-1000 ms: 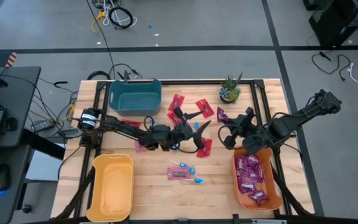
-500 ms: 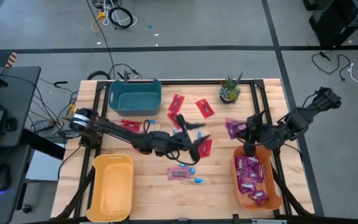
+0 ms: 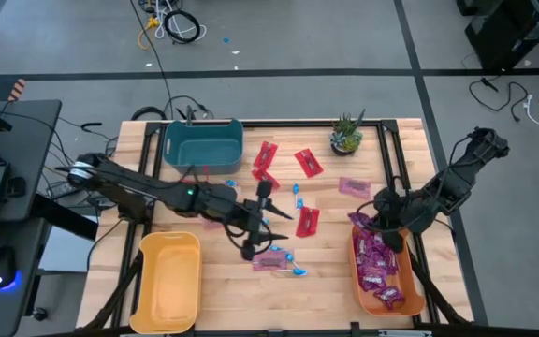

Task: Sort candy
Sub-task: Put the purple candy into the orange bin

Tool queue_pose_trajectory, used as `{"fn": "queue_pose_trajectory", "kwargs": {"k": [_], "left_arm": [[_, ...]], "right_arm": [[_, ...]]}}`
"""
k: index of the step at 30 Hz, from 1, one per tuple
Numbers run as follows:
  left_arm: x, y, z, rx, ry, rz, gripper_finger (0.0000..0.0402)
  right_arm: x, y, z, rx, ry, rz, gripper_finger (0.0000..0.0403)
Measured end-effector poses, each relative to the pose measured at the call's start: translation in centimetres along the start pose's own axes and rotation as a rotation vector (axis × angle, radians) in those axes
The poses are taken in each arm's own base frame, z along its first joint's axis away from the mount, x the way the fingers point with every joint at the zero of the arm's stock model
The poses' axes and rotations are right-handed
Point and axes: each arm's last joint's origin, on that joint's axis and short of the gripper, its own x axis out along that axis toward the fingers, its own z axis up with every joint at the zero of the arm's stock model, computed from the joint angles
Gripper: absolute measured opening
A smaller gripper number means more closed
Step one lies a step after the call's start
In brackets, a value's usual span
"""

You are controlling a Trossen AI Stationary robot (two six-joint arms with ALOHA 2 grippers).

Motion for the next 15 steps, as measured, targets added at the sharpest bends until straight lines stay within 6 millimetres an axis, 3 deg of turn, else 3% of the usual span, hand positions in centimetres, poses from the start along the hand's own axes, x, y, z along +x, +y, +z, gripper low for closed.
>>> {"fn": "queue_pose_trajectory", "kwargs": {"k": [8,15], "left_arm": [[-3.3,0.4,0.8,-0.096,0.094,-0.043,0.0218],[-6.1,1.1,1.9,-0.169,0.121,0.056,0.0218]], "right_arm": [[0.3,-0.3,-2.0,0.187,0.22,-0.112,0.0004],[1.5,1.1,-3.0,0.223,0.304,-0.152,0.0004]]}}
